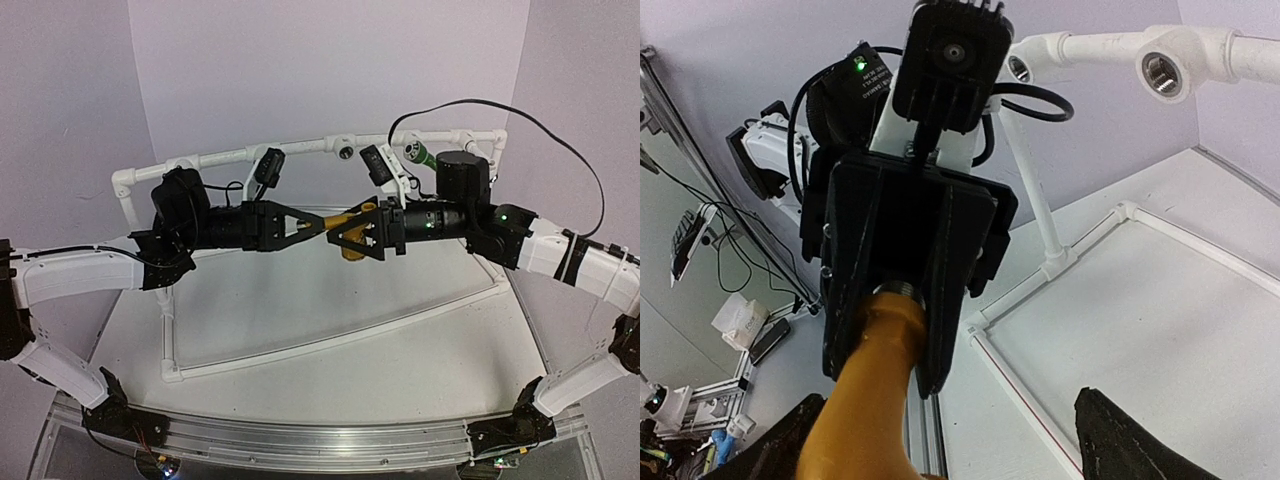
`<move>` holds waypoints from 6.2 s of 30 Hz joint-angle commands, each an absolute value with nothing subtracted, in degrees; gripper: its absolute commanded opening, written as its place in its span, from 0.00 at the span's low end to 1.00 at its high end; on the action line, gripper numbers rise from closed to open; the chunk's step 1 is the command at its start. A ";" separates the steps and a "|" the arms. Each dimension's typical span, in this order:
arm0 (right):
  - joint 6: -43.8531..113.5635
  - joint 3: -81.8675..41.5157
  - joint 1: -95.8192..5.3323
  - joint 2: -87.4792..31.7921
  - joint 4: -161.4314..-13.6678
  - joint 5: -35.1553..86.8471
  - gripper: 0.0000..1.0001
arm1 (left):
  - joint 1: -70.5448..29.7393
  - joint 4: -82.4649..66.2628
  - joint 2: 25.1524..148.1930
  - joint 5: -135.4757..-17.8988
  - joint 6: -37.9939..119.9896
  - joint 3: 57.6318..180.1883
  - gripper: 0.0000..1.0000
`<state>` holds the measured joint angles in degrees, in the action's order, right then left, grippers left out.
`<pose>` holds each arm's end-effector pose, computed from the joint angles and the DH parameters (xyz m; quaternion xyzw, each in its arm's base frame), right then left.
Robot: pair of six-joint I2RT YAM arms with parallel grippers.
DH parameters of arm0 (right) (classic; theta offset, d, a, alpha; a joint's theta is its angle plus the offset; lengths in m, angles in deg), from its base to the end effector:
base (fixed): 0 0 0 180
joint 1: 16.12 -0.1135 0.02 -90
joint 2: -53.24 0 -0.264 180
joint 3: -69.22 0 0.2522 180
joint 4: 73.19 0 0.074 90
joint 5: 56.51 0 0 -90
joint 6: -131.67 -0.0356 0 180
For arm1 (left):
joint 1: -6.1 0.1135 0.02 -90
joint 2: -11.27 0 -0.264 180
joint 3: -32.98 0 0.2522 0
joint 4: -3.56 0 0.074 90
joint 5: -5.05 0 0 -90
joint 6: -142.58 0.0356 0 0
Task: Install the water faucets
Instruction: Pass from the left arm to the right, then hold the pipe with the faucet installed at the center of the board, then screw the water faucet onto the adaptor.
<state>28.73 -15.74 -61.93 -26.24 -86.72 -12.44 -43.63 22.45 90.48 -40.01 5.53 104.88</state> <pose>0.2052 0.2477 0.3833 -0.4421 0.5944 0.5529 0.3816 0.1863 -0.2588 0.3607 0.3097 0.5771 -0.6958 0.2948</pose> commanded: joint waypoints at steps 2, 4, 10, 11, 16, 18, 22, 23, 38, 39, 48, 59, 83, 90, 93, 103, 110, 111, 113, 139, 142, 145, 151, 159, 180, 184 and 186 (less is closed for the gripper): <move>24.84 -15.27 -60.68 -24.91 -80.57 -11.60 0.70 | -43.48 28.61 87.14 -38.57 4.94 104.66 0.00; 24.51 -15.95 -60.68 -25.71 -80.19 -13.06 0.57 | -43.50 28.65 87.23 -38.61 4.82 104.53 0.00; 23.38 -16.18 -60.68 -27.28 -77.24 -16.57 0.56 | -43.47 28.69 87.80 -38.29 4.71 104.91 0.00; 23.31 -16.14 -60.68 -27.49 -76.66 -16.88 0.52 | -43.47 28.65 87.95 -38.19 4.68 105.04 0.00; 20.44 -15.97 -60.68 -27.44 -73.09 -14.06 0.00 | -43.47 28.65 88.93 -37.99 4.55 105.30 0.04; 18.43 -15.27 -60.68 -26.02 -74.01 -5.78 0.00 | -43.35 28.35 88.57 -39.02 5.25 104.70 0.35; 22.29 -13.22 -60.60 -19.88 -81.06 13.33 0.00 | -42.93 22.52 85.69 -46.66 10.90 101.77 0.84; 22.99 -12.86 -60.48 -18.55 -81.56 15.68 0.00 | -42.94 18.90 84.99 -48.86 13.49 101.58 0.86; 76.77 -42.57 -72.07 -29.91 -117.28 55.30 0.00 | -50.80 -8.83 106.01 -67.41 44.11 111.58 0.79; 79.36 -45.16 -73.30 -31.96 -118.19 57.77 0.00 | -51.91 -11.26 108.81 -69.52 47.03 114.04 0.81; 95.82 -41.16 -74.40 -35.47 -109.23 68.87 0.00 | -55.78 -20.31 126.74 -70.92 58.95 129.03 0.87; 110.35 -30.71 -74.88 -35.36 -90.07 72.59 0.00 | -58.56 -19.23 136.65 -79.12 65.17 129.17 0.76; 135.79 -17.30 -76.08 -35.10 -54.66 74.67 0.00 | -55.87 -17.58 140.99 -78.05 63.39 128.90 0.00; 138.27 -20.51 -75.74 -38.35 -51.56 75.53 0.00 | -55.96 -17.41 140.16 -77.48 63.21 128.44 0.00; 138.21 -20.94 -75.39 -38.98 -51.54 75.55 0.00 | -55.95 -17.21 139.89 -77.53 63.28 128.10 0.00; 136.97 -21.96 -74.52 -40.49 -51.44 75.67 0.00 | -56.04 -17.14 139.50 -77.53 63.42 127.83 0.00; 136.10 -21.40 -73.25 -40.40 -51.51 75.63 0.00 | -56.08 -17.15 139.33 -77.23 63.39 127.69 0.00; 135.99 -21.49 -73.10 -40.50 -51.53 75.54 0.00 | -56.11 -17.15 139.32 -77.17 63.39 127.69 0.00; 135.65 -21.60 -72.89 -40.58 -51.64 75.40 0.00 | -56.13 -17.14 139.31 -77.14 63.49 127.69 0.00; 122.41 -27.60 -72.18 -42.86 -60.41 75.33 0.00 | -56.94 -17.15 139.11 -76.86 63.62 127.71 0.00; 120.31 -28.78 -72.11 -42.90 -60.80 75.13 0.00 | -57.12 -17.17 139.72 -76.94 63.68 128.12 0.00; 118.14 -28.58 -71.84 -42.16 -60.90 74.64 0.00 | -57.68 -17.58 140.57 -77.79 64.15 128.69 0.00; 112.83 -26.69 -71.15 -40.47 -63.27 73.35 0.00 | -57.88 -18.57 142.52 -76.99 64.22 129.97 0.00; 108.59 -26.02 -71.33 -38.81 -65.95 72.72 0.00 | -57.98 -20.11 143.45 -76.87 64.83 130.99 0.00; 97.39 -29.31 -71.50 -41.46 -67.53 70.66 0.00 | -58.77 -21.87 145.37 -77.36 65.49 133.14 0.00; 95.08 -28.93 -71.47 -41.59 -67.53 70.20 0.00 | -58.73 -21.99 145.39 -77.26 65.45 133.22 0.00; 94.17 -28.54 -71.45 -41.48 -67.56 70.13 0.00 | -58.76 -21.99 145.29 -77.22 65.46 133.23 0.00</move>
<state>98.63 -27.04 -71.93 -41.30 -71.50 73.22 -56.58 -16.84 140.17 -79.63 63.19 133.69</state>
